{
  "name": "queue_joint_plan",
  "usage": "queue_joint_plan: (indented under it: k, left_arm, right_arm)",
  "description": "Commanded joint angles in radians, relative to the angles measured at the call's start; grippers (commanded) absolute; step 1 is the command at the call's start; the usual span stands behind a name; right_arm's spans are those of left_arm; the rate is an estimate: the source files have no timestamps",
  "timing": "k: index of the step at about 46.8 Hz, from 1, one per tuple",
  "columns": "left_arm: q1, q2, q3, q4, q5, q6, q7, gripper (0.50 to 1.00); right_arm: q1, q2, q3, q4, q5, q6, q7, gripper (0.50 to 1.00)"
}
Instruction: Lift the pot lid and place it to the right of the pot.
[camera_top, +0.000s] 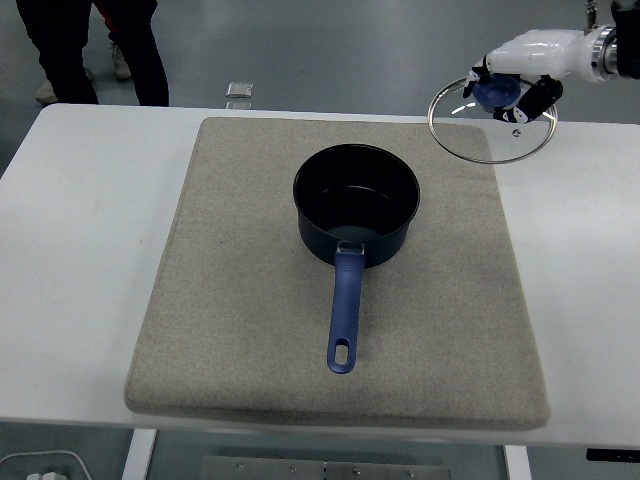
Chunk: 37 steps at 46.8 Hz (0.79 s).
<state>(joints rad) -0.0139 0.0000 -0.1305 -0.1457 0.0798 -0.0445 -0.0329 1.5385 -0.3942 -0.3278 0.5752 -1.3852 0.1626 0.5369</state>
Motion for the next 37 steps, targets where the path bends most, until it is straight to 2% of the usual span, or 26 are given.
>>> queue_joint_plan:
  k: [1,23,37]
  left_arm:
    - [0.000,0.000,0.000,0.000,0.000,0.000,0.001,1.000]
    - [0.000,0.000,0.000,0.000,0.000,0.000,0.001,1.000]
    - [0.000,0.000,0.000,0.000,0.000,0.000,-0.001,1.000]
  right_arm:
    - [-0.008,-0.012,-0.025,0.000,0.002,0.000,0.018,0.500]
    - [-0.070,-0.040,-0.062,0.009,0.017,0.017,0.074,0.500]
    - [-0.112,-0.048,-0.056,0.049,0.032,0.029,0.074,0.500]
